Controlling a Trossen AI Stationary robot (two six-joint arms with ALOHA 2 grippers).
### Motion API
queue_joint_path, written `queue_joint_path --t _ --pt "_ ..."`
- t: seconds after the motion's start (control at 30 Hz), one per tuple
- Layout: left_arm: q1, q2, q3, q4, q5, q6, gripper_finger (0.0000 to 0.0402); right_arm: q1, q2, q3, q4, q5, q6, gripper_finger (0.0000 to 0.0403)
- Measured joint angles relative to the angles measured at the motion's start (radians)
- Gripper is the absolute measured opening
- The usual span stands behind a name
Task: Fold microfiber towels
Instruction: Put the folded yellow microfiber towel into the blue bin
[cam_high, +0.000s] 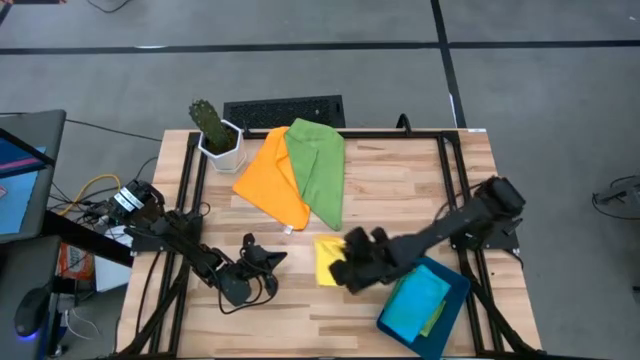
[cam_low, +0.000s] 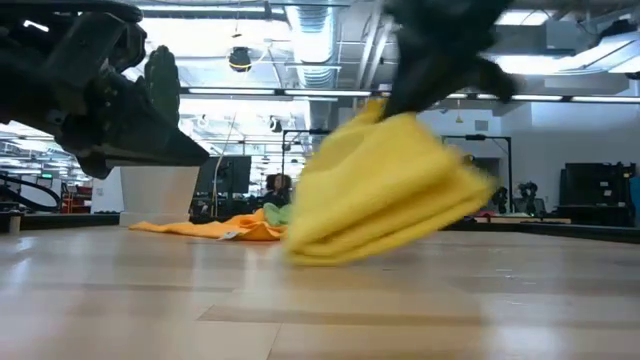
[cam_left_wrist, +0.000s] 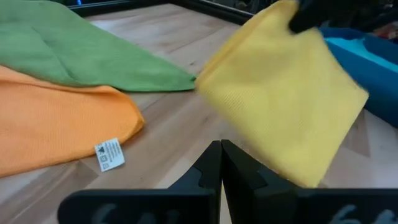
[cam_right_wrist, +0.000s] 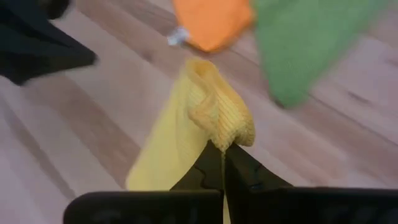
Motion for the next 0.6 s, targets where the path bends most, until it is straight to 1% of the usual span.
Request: queue_joint_path --t 0.13,0.27,0.47,0.6 --pt "0.001 0.0 0.001 0.007 0.003 0.013 0.0 0.114 -0.041 -0.001 -0.149 0.077 0.231 0.0016" --pt "0.001 0.0 0.001 0.006 0.007 0.017 0.0 0.229 -0.059 -0.001 -0.224 0.143 0.448 0.0016" --pt "0.001 0.0 0.001 0.006 0.008 0.018 0.0 0.371 -0.058 -0.001 -0.322 0.151 0.726 0.0016" --pt "0.001 0.0 0.001 0.007 0.008 0.017 0.0 0.451 -0.061 -0.001 -0.434 0.142 0.869 0.0016"
